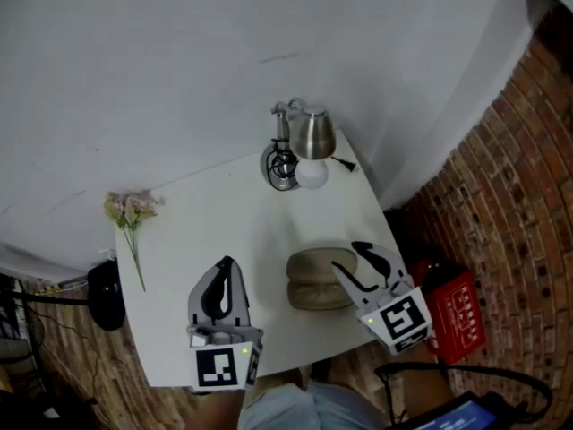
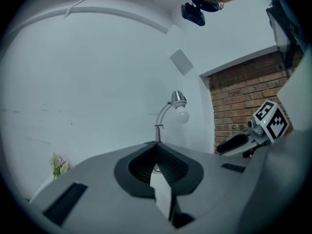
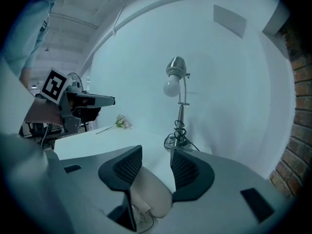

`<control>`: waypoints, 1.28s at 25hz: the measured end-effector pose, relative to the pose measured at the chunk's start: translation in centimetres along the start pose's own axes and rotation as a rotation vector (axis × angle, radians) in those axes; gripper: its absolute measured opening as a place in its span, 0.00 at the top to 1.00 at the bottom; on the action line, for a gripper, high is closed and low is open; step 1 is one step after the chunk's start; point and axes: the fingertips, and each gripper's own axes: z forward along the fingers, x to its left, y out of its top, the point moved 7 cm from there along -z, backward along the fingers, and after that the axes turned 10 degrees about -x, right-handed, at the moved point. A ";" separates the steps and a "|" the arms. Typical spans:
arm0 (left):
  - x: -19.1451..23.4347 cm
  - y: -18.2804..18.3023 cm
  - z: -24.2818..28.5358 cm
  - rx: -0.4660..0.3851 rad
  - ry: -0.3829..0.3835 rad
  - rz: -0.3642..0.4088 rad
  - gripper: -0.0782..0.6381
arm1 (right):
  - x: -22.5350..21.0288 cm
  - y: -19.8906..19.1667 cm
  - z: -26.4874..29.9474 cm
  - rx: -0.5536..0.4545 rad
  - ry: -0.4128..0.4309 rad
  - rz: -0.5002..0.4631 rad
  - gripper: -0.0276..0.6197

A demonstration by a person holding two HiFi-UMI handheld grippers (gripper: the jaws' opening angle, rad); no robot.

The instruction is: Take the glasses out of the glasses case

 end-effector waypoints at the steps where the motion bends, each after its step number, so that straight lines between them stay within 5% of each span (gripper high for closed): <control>1: 0.1 -0.3 0.2 0.004 0.001 -0.005 0.88 | 0.1 -0.4 0.3 0.012 0.010 0.002 0.65; 16: -0.3 -4.5 1.3 0.098 0.000 -0.059 0.88 | 2.4 -7.3 1.0 0.200 0.196 0.090 0.68; 32: -0.5 -6.3 2.4 0.135 -0.008 -0.049 0.88 | 3.7 -12.8 0.6 0.391 0.304 0.106 0.71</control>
